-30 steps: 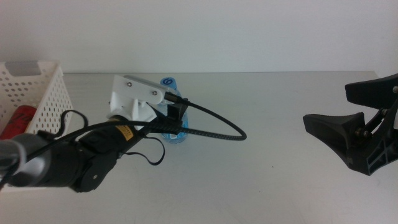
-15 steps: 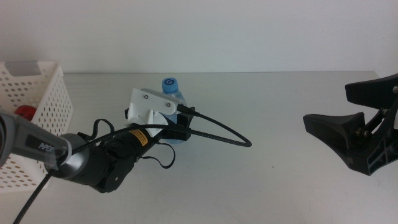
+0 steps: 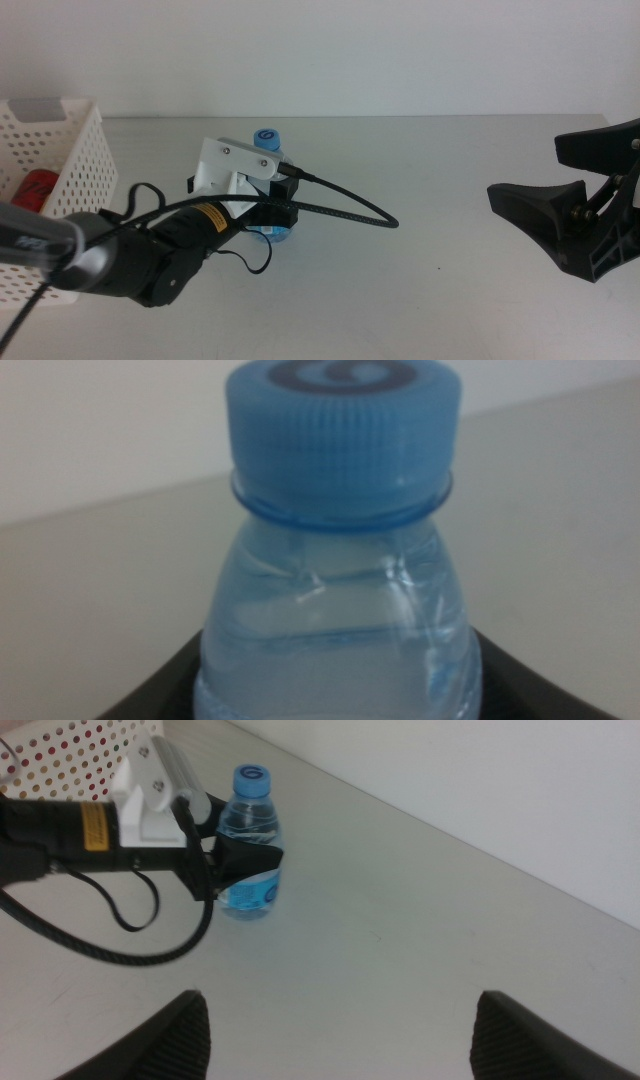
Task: Use arms to grab the bottles and put them into the dustbin to the left of the table.
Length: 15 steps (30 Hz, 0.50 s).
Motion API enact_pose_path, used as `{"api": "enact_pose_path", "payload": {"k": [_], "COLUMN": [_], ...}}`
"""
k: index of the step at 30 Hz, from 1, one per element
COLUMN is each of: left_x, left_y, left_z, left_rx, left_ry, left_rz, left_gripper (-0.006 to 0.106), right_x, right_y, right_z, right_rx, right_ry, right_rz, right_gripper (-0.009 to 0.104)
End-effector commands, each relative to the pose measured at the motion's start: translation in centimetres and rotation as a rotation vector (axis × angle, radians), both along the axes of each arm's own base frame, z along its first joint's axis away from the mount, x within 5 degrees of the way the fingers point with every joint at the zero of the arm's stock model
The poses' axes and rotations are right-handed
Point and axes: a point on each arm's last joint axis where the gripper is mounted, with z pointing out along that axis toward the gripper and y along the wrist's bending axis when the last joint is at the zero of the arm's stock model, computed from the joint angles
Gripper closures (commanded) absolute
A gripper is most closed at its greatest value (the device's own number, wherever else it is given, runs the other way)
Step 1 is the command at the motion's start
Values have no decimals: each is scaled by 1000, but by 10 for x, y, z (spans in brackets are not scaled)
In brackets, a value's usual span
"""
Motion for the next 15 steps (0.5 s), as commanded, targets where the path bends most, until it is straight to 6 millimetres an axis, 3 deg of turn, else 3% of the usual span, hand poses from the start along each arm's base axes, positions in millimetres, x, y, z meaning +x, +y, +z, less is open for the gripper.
{"api": "enact_pose_path", "payload": {"k": [1,9,15], "left_x": [-4,-24,-34], "left_y": [3,17,33], "left_z": [48,121,180], "left_rx": [-57,-66,97], "left_ry": [-108,69,291], "left_rz": [14,81,100], "left_gripper": [102,102,102], "right_x": [0,0,0], "right_y": [-1,-1,-1], "right_z": [16,16,16], "right_rx": [43,43,43], "right_ry": [-93,-93,-93], "right_rz": [-3,-3,-3], "right_gripper": [28,28,28]}}
